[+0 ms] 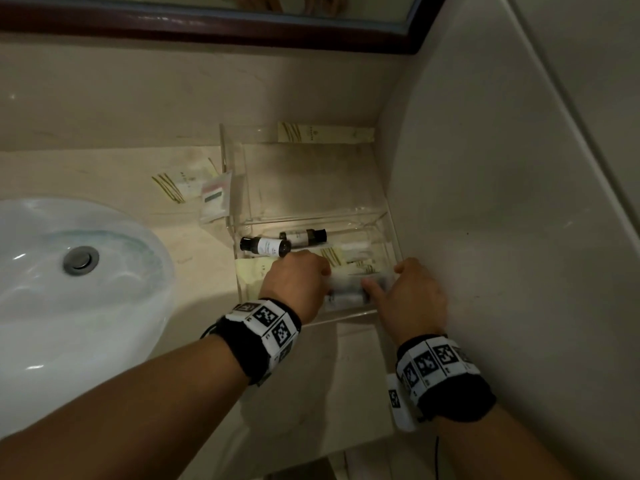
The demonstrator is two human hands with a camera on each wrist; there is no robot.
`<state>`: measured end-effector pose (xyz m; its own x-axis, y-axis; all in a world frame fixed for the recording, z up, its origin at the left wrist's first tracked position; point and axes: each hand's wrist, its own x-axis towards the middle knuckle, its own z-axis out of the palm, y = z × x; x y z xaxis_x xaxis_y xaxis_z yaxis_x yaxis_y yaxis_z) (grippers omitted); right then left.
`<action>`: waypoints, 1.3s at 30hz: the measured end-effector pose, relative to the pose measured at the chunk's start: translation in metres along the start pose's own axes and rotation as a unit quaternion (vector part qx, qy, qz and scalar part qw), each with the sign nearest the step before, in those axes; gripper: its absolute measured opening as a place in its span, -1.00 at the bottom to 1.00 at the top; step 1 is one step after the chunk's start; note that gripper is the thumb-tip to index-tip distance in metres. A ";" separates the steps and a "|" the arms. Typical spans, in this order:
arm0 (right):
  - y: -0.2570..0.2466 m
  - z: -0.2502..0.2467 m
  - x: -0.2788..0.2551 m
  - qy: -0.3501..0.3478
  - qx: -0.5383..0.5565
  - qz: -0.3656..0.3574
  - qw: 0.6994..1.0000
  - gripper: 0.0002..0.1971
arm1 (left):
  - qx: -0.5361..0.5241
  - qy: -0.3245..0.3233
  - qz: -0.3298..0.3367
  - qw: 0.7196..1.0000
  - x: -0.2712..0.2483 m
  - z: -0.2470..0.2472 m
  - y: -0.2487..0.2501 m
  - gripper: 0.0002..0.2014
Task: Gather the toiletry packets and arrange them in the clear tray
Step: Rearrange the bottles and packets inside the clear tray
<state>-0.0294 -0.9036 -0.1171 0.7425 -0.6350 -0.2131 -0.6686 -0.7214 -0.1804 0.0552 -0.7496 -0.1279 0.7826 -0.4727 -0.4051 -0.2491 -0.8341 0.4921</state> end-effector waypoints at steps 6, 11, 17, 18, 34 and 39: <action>-0.005 0.008 0.000 -0.054 -0.004 -0.058 0.997 -0.69 | 0.104 0.002 -0.003 0.995 -0.002 -0.003 0.003 -0.77; -0.008 0.003 0.011 -0.092 -0.010 -0.038 0.995 -0.69 | 0.087 0.003 0.042 0.995 0.000 -0.009 -0.002 -0.74; -0.041 -0.013 0.030 -0.056 0.059 -0.064 0.995 -0.73 | -0.076 0.108 0.058 0.989 0.003 -0.054 -0.017 -0.79; -0.052 -0.015 0.032 -0.051 0.073 -0.080 0.993 -0.72 | -0.119 0.127 0.043 0.984 0.004 -0.063 -0.021 -0.82; -0.224 0.017 0.052 -0.171 0.115 -0.185 0.961 -0.54 | -0.318 0.186 -0.263 0.892 0.031 -0.090 -0.147 -0.78; -0.236 0.036 0.057 -0.172 0.099 -0.178 0.964 -0.69 | -0.397 0.157 -0.261 0.866 0.037 -0.088 -0.154 -0.80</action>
<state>0.1694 -0.7601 -0.1211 0.8920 -0.2036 -0.4036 -0.3939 -0.7879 -0.4734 0.1727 -0.6141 -0.1512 0.8177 0.1144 -0.5642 0.5586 -0.3946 0.7295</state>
